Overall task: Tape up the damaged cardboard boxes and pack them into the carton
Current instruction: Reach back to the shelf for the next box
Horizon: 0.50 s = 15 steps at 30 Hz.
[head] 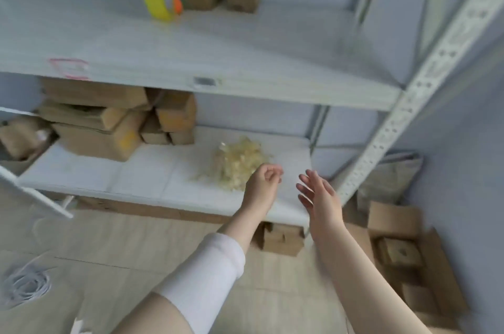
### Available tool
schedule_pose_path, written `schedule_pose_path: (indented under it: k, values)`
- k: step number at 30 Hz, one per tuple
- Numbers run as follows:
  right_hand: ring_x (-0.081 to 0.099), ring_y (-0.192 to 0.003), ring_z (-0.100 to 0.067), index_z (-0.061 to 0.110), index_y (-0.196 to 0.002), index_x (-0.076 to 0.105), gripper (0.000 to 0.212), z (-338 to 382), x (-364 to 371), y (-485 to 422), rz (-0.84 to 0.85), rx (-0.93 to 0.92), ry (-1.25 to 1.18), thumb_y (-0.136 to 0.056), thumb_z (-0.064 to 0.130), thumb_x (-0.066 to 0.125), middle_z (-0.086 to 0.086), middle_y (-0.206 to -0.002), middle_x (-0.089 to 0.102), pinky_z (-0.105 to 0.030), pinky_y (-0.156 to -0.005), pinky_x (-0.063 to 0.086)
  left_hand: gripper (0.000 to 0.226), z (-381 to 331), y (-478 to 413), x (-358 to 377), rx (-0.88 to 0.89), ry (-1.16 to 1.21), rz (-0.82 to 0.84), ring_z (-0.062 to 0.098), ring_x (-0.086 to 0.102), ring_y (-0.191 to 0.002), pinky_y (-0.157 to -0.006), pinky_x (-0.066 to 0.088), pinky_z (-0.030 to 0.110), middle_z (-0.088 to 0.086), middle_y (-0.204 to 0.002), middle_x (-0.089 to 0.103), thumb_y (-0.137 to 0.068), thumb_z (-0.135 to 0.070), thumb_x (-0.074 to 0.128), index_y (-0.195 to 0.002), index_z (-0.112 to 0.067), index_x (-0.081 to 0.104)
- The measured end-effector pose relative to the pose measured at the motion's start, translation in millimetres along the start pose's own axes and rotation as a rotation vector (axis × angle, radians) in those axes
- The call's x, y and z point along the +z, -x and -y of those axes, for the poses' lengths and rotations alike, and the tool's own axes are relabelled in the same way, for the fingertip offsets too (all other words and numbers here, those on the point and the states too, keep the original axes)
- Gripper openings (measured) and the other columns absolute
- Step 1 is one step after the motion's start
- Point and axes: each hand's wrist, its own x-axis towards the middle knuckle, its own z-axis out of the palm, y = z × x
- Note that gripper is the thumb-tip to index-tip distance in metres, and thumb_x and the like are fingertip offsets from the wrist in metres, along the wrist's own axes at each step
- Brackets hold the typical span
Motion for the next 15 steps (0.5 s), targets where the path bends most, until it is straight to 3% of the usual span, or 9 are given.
schedule_pose_path:
  k: [3,10,15]
  values:
    - [0.057,-0.077,-0.012,0.016,-0.097,0.064,0.013,25,60,12,0.114,-0.099,0.041,-0.094,0.023,0.053,0.005,-0.086,0.064,-0.023,-0.066,0.045,0.016,-41,-16,-50,0.141,0.037,-0.127,0.015,0.061,-0.101,-0.09,0.046,0.027,0.001,-0.109,0.065,-0.096,-0.013,0.045,-0.104,-0.013,0.06]
    - [0.055,-0.067,-0.008,0.021,-0.091,0.063,0.012,122,156,-22,0.259,-0.272,-0.007,-0.095,0.022,0.052,0.007,-0.083,0.063,-0.02,-0.06,0.04,0.016,-133,-77,-117,0.416,0.037,-0.225,0.015,0.06,-0.103,-0.092,0.047,0.03,-0.004,-0.108,0.063,-0.095,-0.011,0.046,-0.098,-0.023,0.057]
    - [0.06,-0.08,-0.013,0.015,-0.101,0.06,0.015,181,193,-88,0.307,-0.298,-0.029,-0.094,0.026,0.052,0.004,-0.091,0.065,-0.024,-0.066,0.044,0.017,-187,-163,-126,0.404,-0.011,-0.206,0.02,0.06,-0.104,-0.091,0.045,0.034,0.001,-0.113,0.061,-0.093,-0.014,0.051,-0.109,-0.019,0.053]
